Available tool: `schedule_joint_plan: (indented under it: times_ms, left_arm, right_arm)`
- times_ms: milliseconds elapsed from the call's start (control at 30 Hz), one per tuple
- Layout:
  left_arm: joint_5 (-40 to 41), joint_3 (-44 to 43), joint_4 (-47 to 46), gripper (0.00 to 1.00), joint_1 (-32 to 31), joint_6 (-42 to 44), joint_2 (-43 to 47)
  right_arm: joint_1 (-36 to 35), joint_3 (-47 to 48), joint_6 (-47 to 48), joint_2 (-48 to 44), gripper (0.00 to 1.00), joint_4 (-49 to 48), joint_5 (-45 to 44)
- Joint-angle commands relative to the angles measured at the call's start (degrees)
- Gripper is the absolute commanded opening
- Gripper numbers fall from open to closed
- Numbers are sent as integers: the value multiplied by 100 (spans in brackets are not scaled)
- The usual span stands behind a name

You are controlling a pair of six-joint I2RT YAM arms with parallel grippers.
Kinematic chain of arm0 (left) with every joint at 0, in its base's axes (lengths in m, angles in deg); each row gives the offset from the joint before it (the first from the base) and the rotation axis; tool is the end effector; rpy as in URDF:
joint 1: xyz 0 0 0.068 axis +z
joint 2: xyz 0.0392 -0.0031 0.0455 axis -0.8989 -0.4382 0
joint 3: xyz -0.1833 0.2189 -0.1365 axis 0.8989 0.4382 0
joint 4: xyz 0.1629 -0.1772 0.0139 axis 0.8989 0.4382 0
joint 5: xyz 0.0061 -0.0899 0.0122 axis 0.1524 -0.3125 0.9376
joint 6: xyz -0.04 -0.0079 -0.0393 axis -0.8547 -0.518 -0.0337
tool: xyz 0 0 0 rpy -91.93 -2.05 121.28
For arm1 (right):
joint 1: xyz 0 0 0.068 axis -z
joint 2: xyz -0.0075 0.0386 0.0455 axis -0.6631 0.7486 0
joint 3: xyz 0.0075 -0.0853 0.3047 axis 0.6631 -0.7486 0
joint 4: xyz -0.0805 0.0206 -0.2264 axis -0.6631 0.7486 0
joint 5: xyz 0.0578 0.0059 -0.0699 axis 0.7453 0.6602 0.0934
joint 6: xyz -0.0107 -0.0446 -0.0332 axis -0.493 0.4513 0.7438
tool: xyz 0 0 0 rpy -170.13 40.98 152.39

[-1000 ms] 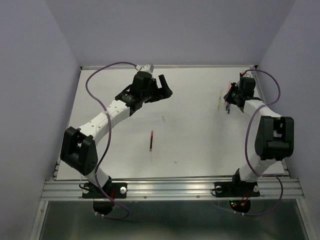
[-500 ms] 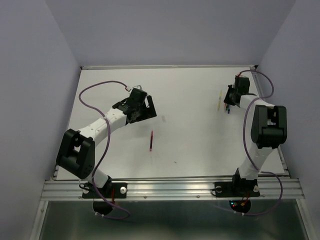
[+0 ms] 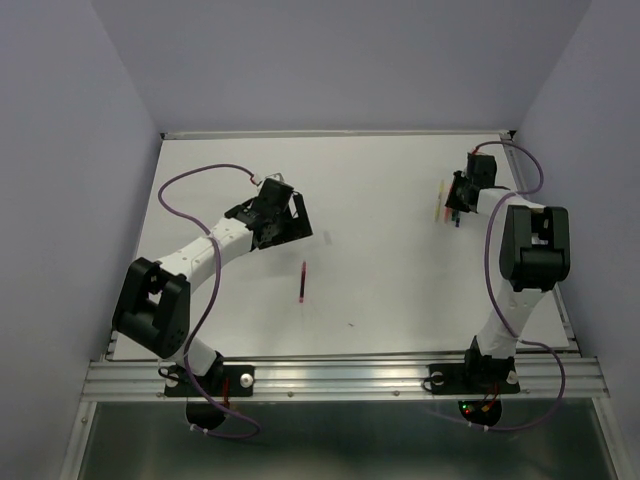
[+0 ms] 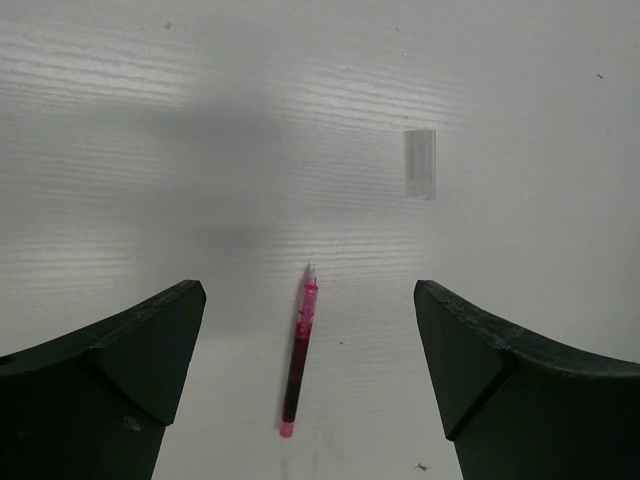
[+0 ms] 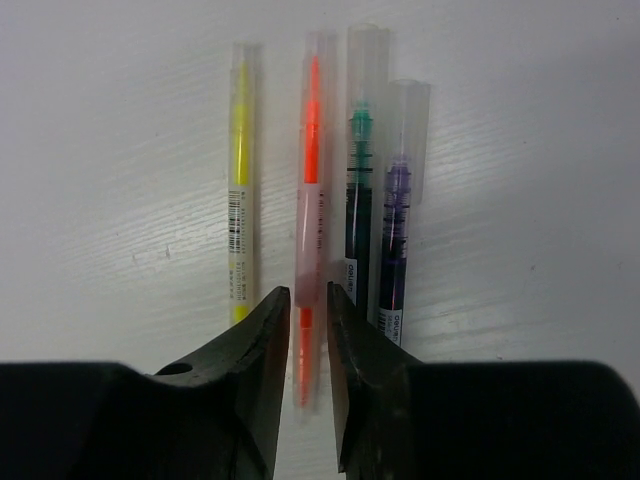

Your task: Insert the pens into the pen caps

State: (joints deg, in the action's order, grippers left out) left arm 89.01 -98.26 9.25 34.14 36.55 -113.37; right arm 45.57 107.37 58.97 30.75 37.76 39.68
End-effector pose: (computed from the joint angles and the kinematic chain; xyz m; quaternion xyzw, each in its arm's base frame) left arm 0.2717 -0.1525 0.2954 -0.0586 0.9204 -0.1760 0.3441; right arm 0.4194 -0.0310 0.2223 0.1343 0.9165 0.0096 0.3766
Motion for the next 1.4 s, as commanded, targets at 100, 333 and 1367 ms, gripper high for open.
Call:
schedule_joint_plan:
  times_ms: [100,333,1367]
  left_arm:
    - [-1,208,-16,99,34,70,287]
    - [-132,428,-68,99,34,70,339]
    - [183,455,634,72,-985,-88,-767]
  right_arm:
    - [-25,208,-73,-17,31,-82,-4]
    - [-25,103,-91,-227,30,-73,-13]
    - [-25,-1189,-513,-2785,100,-503,-233]
